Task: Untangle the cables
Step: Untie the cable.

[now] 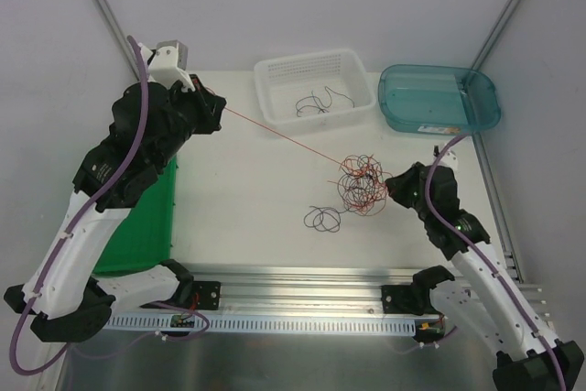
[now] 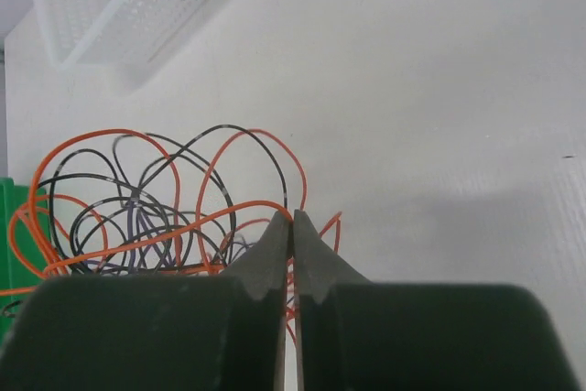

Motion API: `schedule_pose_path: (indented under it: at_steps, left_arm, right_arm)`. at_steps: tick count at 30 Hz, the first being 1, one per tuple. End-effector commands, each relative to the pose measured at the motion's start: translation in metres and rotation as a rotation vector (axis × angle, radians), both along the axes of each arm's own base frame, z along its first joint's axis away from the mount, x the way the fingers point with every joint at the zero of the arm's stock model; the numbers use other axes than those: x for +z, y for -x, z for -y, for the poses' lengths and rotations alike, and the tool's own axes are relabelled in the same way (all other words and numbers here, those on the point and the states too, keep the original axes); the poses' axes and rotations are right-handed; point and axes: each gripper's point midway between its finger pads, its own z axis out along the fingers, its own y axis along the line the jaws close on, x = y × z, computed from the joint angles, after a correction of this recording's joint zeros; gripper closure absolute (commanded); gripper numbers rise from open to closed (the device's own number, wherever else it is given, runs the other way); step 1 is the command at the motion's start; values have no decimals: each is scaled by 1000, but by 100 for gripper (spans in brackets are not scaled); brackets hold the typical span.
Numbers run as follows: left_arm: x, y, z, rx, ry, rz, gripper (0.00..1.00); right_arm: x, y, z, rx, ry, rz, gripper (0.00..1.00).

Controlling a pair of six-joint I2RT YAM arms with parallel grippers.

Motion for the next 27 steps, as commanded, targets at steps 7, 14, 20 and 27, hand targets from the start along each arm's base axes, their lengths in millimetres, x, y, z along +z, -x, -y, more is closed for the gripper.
schedule_pose_path:
  at_steps: [7, 14, 20, 27]
  left_arm:
    - [97, 24, -29, 16, 110, 257, 100]
    - [30, 25, 50, -314, 188, 31, 100]
    - [-22, 36, 73, -385, 206, -80, 100]
    - [-47, 39, 73, -360, 211, -122, 100]
  right_arm:
    - [-83, 25, 3, 160, 195, -410, 63]
    - [-12, 13, -51, 382, 232, -175, 39]
    - [24, 20, -92, 569, 170, -99, 38]
    - [20, 36, -143, 701, 151, -106, 40]
